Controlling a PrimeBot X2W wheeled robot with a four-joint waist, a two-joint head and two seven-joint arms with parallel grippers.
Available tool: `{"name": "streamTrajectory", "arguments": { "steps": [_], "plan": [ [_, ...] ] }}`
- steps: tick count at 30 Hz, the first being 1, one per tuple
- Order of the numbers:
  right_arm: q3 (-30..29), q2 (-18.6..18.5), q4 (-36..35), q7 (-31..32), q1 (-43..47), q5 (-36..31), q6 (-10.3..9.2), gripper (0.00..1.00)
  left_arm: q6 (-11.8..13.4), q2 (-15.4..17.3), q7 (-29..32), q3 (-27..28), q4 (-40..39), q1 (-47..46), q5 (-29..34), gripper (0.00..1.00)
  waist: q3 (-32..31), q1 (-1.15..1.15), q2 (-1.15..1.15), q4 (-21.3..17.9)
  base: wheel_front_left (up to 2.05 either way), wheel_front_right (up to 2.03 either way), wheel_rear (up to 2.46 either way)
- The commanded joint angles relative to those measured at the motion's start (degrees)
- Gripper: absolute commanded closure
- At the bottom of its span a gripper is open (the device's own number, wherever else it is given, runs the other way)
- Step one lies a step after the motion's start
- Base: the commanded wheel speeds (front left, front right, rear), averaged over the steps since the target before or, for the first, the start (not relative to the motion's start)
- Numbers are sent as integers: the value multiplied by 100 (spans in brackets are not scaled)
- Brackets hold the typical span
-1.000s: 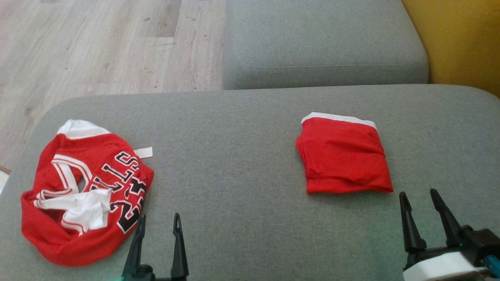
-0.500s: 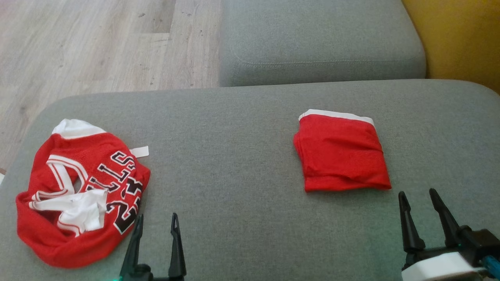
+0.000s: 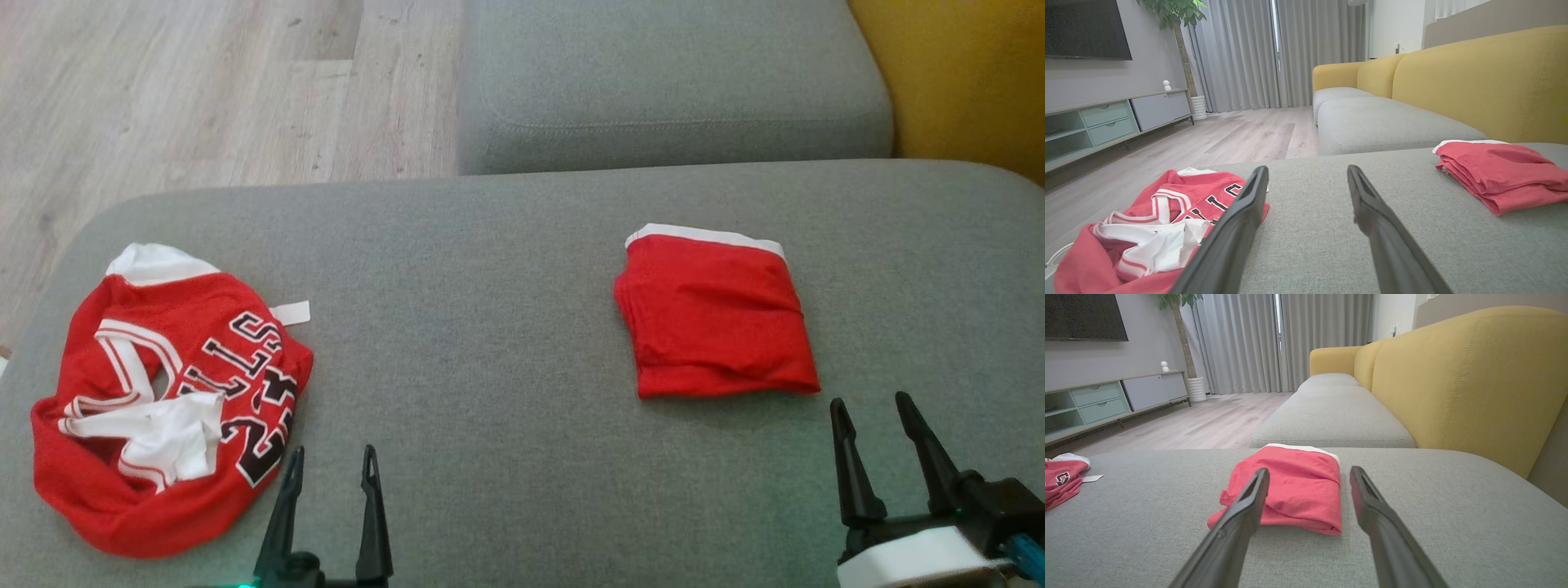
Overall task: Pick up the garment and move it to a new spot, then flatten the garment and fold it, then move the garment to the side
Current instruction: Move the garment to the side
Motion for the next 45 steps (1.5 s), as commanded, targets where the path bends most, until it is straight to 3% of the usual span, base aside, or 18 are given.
{"name": "streamTrajectory", "arguments": {
  "steps": [1, 9, 15, 26, 34, 35, 36, 38, 45],
  "plan": [
    [103, -107, -212, -62, -147, -41, 37, 0, -26, -66, -29, 226, -205, -293, 73, 0, 31, 0, 0, 16, 0, 0, 0],
    [90, -211, -192, -62, -316, -49, 37, 0, -54, -78, -29, 104, -283, -414, 190, 0, 281, 0, 0, 78, 0, 0, 0],
    [258, -502, 397, -15, -848, 286, 37, 0, -67, -86, -29, -87, -440, -630, 301, 0, 713, 0, 0, 124, 0, 0, 0],
    [319, -1162, 1300, 1636, -2415, 1343, 37, 0, -28, -100, -29, -487, -440, -1220, 326, 0, 1498, 0, 0, 255, 0, 0, 0],
    [669, -1277, 2107, 2321, -2958, 1907, 37, 0, 17, -105, -29, -698, -329, -1478, 212, 0, 1682, 0, 0, 381, 0, 0, 0],
    [752, -1249, 2162, 2372, -2984, 2020, 37, 9, 26, -106, -29, -705, -328, -1495, 203, 0, 1694, 0, 0, 379, 0, 0, 0],
    [752, -1249, 2162, 2372, -2984, 2020, 37, 9, 26, -106, -29, -705, -328, -1495, 203, 0, 1694, 0, 0, 379, 0, 0, 0],
    [950, -1252, 2211, 2432, -3030, 2206, 37, 100, 38, -106, -29, -716, -333, -1514, 185, 0, 1721, 0, 0, 350, 0, 0, 0],
    [1007, -1761, 2403, 2012, -3365, 2024, 37, 100, 4, -95, -29, -734, -481, -1629, 235, 0, 1943, 0, 0, 21, 0, 0, 0]
  ]
}}
